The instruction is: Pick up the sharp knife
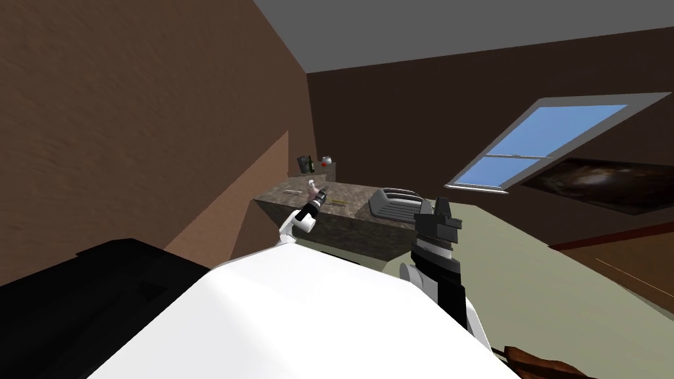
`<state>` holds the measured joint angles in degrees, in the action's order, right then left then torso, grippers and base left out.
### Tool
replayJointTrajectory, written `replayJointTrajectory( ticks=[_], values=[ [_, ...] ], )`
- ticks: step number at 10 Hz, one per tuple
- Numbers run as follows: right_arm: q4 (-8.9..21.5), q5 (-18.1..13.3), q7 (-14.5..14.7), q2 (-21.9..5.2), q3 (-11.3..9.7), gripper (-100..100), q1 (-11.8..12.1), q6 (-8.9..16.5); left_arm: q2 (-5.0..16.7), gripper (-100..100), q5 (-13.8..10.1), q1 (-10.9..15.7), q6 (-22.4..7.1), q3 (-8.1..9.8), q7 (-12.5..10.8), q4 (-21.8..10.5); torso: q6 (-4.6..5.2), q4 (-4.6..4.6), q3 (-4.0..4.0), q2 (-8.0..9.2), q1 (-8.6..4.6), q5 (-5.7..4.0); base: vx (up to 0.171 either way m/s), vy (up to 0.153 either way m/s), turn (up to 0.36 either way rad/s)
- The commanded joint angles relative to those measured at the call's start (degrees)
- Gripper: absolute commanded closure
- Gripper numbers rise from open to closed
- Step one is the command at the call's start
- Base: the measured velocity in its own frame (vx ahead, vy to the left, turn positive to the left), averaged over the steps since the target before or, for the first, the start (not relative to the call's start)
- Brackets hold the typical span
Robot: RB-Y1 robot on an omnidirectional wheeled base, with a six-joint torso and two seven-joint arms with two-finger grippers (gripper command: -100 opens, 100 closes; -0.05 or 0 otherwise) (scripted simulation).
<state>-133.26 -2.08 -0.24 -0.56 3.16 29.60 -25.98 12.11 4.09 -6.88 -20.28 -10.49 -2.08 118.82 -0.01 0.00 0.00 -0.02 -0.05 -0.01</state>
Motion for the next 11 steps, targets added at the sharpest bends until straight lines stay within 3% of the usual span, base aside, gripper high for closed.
replayJointTrajectory(
  ticks=[1,11],
  values=[
    [0.00,0.00,0.00,0.00,0.00,0,0.00,0.00,-0.11,-100,0.02,0.26,-2.81,0.20,-0.29,0.05,0.00,0.00,0.00,0.00,0.00,0.00,0.003,-0.013,-0.049],
    [0.00,0.00,0.00,0.00,0.00,0,0.00,0.00,-2.01,-100,0.07,3.78,-17.76,3.73,-2.88,-2.07,-0.02,-0.01,-0.03,-0.05,0.02,0.00,0.010,-0.013,-0.073]
  ],
)
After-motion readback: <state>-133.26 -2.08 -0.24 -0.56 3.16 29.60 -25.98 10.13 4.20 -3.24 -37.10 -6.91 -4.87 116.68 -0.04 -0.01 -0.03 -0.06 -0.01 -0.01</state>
